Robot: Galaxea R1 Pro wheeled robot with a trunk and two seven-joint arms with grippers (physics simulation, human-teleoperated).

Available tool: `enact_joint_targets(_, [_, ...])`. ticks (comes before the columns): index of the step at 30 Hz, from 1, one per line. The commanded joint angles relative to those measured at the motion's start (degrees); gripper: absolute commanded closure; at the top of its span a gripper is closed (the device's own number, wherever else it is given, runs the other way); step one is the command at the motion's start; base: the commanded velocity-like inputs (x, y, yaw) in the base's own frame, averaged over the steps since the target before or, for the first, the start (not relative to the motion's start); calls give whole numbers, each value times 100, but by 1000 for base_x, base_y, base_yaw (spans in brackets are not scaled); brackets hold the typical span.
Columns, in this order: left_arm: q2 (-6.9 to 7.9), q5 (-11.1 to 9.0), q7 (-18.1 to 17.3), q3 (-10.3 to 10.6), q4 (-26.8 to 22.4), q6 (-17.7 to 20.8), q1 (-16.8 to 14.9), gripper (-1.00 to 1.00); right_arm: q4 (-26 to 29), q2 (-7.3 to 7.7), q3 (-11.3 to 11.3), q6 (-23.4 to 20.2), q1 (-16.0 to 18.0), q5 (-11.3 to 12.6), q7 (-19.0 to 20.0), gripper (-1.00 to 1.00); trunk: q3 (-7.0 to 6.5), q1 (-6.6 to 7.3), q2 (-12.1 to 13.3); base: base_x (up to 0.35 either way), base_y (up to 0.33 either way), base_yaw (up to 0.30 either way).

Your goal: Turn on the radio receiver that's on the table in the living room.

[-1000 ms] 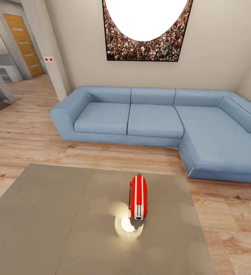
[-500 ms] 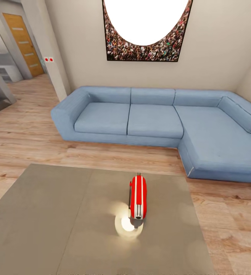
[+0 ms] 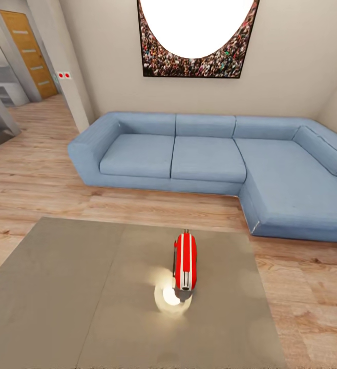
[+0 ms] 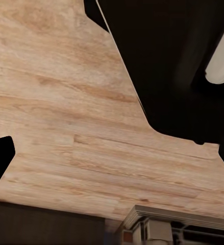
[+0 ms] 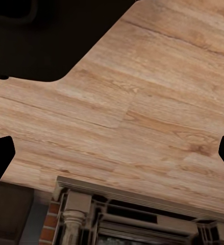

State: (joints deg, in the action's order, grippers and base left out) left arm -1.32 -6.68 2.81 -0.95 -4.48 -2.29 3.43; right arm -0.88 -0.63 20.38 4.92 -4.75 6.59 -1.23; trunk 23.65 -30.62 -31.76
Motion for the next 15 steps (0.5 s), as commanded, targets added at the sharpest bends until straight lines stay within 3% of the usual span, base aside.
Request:
enact_joint_targets(1, [0,0,0,0,0,0,0,-100,0,0,0,0,0,0,0,-100,-9,23,41,0,0,0])
enact_joint_targets(7, [0,0,0,-2,0,0,0,-100,0,1,1,0,0,0,0,-100,-61,154,282,0,0,0])
enact_joint_targets(15, [0,0,0,-2,0,0,0,-100,0,1,1,0,0,0,9,-100,14,154,282,0,0,0])
